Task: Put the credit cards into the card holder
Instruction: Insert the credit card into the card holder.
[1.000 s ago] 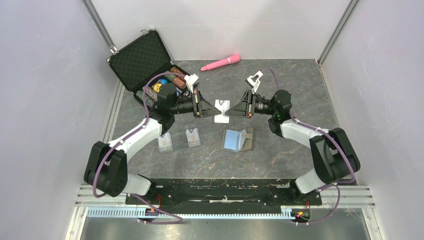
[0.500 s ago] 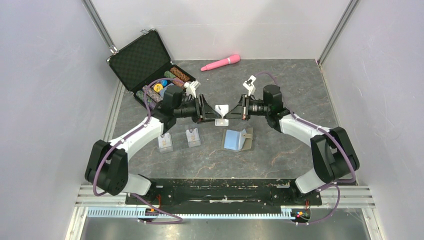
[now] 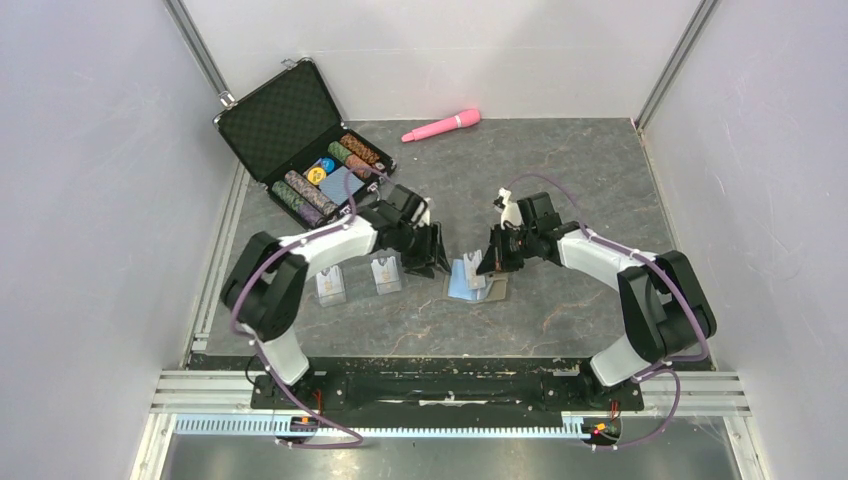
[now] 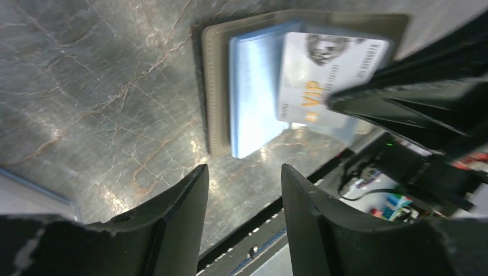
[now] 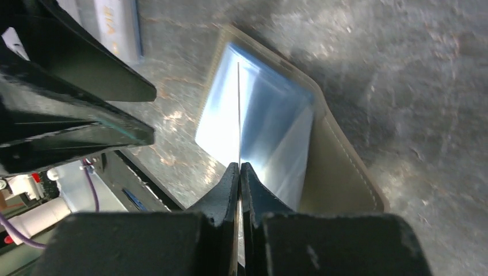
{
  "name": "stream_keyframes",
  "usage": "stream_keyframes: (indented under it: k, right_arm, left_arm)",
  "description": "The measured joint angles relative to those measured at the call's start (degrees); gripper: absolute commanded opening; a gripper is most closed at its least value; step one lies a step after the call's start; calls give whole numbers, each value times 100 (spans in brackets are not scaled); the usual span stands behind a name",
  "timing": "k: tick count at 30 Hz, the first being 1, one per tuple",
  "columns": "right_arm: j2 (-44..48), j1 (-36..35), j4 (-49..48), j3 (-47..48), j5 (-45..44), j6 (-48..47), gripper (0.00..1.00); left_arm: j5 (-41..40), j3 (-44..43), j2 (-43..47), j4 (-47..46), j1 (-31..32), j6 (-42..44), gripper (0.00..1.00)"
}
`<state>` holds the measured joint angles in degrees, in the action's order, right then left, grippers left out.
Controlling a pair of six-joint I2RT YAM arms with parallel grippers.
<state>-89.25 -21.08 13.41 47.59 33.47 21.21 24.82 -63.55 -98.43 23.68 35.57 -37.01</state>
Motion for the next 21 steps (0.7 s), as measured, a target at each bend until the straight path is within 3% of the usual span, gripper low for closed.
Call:
stream_keyframes:
  k: [4,13,21]
  right_arm:
    - [131,70,219,-212,-181,-46,0]
    - [459,365,278,-535,-271,138,0]
    - [391,503,164,-767,-81,428,0]
  left_arm:
    - [-249,-175,-560,223,260,120,52]
    - [-422,-487,-1145,354,308,195,21]
    - [-415,-494,-1213,348,308,197,7]
